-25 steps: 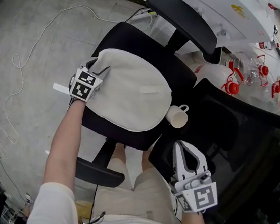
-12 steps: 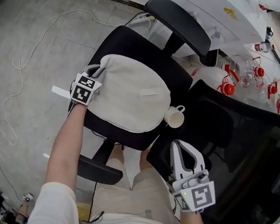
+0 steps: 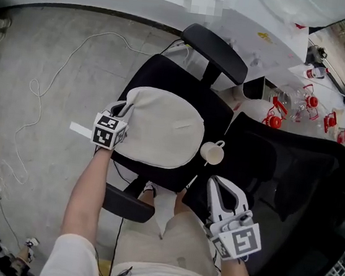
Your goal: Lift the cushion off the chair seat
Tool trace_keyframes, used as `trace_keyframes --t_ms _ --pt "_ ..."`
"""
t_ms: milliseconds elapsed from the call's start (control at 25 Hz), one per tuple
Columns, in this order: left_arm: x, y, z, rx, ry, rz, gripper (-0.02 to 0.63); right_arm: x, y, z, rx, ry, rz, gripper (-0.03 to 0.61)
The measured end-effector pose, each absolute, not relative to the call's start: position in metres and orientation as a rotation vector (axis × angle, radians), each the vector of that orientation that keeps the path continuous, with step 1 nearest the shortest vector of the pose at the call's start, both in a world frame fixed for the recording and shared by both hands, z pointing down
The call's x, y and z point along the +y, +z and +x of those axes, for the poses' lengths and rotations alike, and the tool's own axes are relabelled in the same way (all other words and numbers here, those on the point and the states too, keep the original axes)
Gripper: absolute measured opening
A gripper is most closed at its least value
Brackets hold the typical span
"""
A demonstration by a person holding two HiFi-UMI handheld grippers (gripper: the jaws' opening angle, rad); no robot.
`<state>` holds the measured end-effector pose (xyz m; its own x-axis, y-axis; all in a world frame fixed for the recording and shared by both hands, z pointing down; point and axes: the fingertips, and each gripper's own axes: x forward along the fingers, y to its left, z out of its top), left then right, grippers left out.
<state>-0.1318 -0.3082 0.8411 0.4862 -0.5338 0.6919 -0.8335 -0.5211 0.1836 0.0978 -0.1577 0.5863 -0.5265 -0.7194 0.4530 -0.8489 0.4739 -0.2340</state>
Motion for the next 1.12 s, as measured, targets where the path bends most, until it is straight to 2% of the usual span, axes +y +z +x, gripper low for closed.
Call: trace_keyframes --t_ms 1120 --pt "-0.227 0.645 -0.132 -1.328 0.535 2.270 0.044 -0.094 0.419 0.111 -2.554 0.320 1.426 0.003"
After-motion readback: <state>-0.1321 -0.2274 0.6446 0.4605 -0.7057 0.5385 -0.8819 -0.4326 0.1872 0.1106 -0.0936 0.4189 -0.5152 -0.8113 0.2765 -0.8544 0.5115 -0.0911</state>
